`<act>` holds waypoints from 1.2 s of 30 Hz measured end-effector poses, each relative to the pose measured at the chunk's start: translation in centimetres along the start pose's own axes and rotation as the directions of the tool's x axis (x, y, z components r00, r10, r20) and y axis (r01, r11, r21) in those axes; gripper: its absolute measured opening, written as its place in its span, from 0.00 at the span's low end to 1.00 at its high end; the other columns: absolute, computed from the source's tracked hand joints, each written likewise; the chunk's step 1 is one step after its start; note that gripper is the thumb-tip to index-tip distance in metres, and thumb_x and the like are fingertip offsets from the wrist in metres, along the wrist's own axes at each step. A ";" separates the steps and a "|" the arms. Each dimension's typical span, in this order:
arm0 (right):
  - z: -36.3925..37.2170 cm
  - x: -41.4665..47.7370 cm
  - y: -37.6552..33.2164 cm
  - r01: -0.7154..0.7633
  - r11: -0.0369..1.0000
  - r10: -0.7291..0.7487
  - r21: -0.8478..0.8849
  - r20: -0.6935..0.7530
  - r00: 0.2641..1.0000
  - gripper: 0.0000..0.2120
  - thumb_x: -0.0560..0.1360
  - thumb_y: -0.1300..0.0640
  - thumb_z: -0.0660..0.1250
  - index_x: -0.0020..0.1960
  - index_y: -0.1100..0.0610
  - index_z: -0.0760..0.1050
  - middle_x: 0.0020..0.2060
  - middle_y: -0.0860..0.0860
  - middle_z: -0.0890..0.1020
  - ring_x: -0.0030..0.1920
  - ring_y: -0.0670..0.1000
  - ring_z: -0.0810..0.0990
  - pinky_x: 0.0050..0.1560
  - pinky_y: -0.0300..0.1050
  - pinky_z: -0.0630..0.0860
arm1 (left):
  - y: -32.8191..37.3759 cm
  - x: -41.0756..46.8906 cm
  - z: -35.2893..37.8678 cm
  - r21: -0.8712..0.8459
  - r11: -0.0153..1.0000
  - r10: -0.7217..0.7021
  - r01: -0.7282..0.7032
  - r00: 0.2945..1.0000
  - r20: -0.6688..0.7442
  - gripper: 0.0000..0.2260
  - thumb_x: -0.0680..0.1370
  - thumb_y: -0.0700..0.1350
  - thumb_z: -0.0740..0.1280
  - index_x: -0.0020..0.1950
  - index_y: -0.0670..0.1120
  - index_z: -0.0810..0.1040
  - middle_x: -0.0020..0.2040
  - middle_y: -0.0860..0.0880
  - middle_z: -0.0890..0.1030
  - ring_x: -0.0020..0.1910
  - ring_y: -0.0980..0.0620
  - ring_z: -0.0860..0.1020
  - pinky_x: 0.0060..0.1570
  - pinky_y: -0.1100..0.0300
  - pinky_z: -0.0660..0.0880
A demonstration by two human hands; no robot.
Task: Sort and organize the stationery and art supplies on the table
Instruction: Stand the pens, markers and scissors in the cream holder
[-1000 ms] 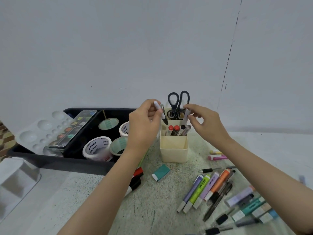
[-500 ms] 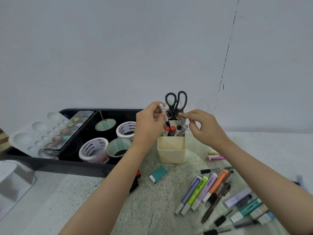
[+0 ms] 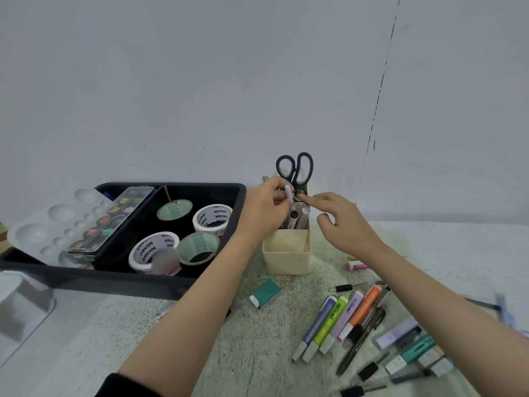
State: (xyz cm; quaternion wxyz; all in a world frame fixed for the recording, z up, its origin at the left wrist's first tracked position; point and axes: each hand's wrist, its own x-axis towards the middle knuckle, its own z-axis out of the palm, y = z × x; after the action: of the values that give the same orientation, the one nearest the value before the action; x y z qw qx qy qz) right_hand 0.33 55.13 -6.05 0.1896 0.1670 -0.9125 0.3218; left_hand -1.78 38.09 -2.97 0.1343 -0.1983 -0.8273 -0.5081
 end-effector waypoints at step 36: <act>10.5 -7.7 -8.2 0.536 0.844 -0.500 -0.004 0.357 0.789 0.17 0.71 0.58 0.57 0.56 0.53 0.78 0.50 0.48 0.81 0.51 0.50 0.75 0.49 0.46 0.72 | -7.3 -18.4 -10.4 0.659 0.748 0.404 -0.077 0.841 -0.361 0.08 0.75 0.39 0.63 0.47 0.37 0.80 0.49 0.41 0.79 0.51 0.46 0.75 0.61 0.65 0.63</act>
State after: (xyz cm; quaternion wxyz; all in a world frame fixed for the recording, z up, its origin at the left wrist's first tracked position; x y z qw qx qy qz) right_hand 8.06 43.64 -12.78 0.1177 0.4539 -0.8658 0.1748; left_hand 11.32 22.31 -11.89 0.4598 -0.1186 -0.8528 -0.2172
